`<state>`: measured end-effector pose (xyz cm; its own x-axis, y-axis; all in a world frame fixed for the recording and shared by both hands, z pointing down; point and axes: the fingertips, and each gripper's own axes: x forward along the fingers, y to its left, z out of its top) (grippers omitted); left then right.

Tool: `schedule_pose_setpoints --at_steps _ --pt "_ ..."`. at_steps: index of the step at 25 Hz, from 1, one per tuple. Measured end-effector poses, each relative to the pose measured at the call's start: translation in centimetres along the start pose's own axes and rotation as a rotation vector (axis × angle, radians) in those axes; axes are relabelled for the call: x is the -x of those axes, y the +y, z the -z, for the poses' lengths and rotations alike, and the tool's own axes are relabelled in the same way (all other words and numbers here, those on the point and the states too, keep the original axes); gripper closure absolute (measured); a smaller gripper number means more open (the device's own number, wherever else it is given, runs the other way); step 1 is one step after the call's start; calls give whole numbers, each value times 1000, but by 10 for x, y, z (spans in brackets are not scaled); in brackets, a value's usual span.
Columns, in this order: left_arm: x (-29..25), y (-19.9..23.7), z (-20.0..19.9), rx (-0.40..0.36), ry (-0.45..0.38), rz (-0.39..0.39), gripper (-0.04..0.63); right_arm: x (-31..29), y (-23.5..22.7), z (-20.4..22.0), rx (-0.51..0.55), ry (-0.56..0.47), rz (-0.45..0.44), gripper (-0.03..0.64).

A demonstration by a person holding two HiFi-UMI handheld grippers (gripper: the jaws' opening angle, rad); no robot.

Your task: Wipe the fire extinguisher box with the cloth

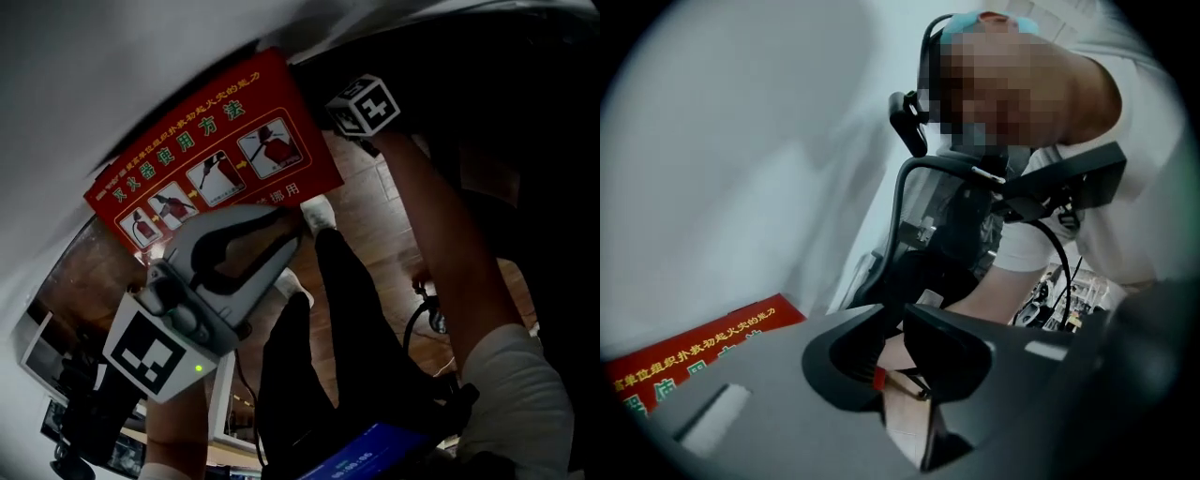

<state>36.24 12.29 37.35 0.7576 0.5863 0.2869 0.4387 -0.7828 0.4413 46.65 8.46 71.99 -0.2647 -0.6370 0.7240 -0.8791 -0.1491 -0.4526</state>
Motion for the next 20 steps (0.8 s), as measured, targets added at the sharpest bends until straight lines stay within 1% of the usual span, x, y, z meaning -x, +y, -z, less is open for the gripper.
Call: schedule_pose_setpoints --at_steps 4,7,10,12,14,16,18,20 --pt "-12 6 4 -21 5 39 534 -38 -18 26 -6 40 -4 500" --pt "-18 9 9 -53 7 63 534 -67 -35 46 15 98 5 500" --pt "-21 10 14 -63 15 72 534 -90 -46 68 42 174 9 500" --pt "-20 10 16 -69 22 70 534 -98 -45 76 33 192 -3 500" --pt "-20 10 18 -77 21 65 534 -97 -41 77 10 186 -9 500" --pt "-18 7 19 -70 17 58 534 -83 -37 80 -33 165 10 500" --pt "-12 1 18 -62 14 53 534 -58 -35 86 -74 143 68 500" --pt "-4 -7 16 -60 6 50 534 -26 -29 89 -75 104 135 500"
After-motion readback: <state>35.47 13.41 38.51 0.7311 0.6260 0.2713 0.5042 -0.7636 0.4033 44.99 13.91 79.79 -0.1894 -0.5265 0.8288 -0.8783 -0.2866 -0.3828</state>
